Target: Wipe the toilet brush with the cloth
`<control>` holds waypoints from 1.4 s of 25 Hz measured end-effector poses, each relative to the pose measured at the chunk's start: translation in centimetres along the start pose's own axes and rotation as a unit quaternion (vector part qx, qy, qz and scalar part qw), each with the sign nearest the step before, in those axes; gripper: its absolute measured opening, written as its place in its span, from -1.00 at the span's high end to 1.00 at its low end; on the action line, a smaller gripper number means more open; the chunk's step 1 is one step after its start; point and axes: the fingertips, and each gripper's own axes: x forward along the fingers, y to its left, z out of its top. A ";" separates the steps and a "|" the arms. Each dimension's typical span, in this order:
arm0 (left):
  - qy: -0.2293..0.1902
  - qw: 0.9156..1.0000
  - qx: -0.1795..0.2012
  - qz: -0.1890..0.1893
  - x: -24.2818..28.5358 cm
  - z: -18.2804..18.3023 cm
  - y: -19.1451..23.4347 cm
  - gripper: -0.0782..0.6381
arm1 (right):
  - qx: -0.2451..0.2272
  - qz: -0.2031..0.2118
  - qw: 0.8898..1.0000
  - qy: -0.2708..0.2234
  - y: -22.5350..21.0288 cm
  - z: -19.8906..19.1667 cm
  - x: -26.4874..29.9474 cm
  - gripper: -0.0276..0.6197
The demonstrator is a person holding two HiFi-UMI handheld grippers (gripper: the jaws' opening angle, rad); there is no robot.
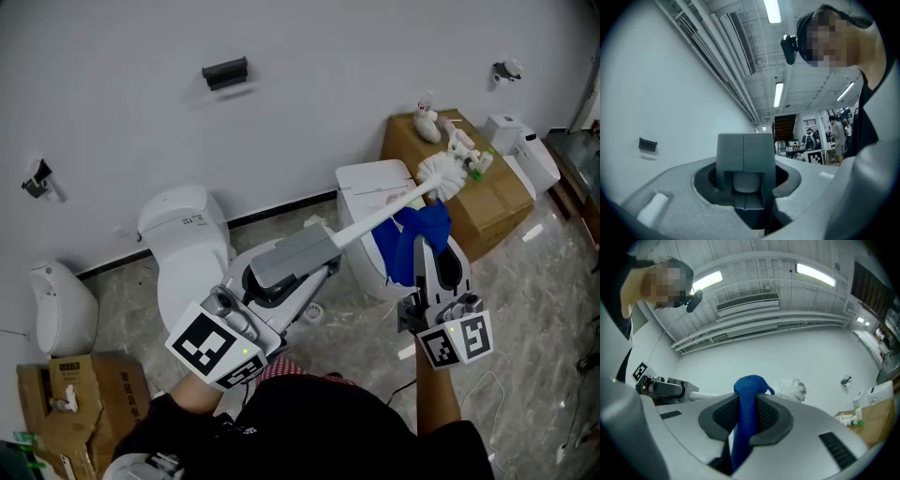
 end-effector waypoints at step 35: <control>0.038 0.998 0.039 0.027 0.2 -1.2 -0.1 0.33 | -0.037 0.206 0.976 0.059 11.6 0.9 5.9 0.71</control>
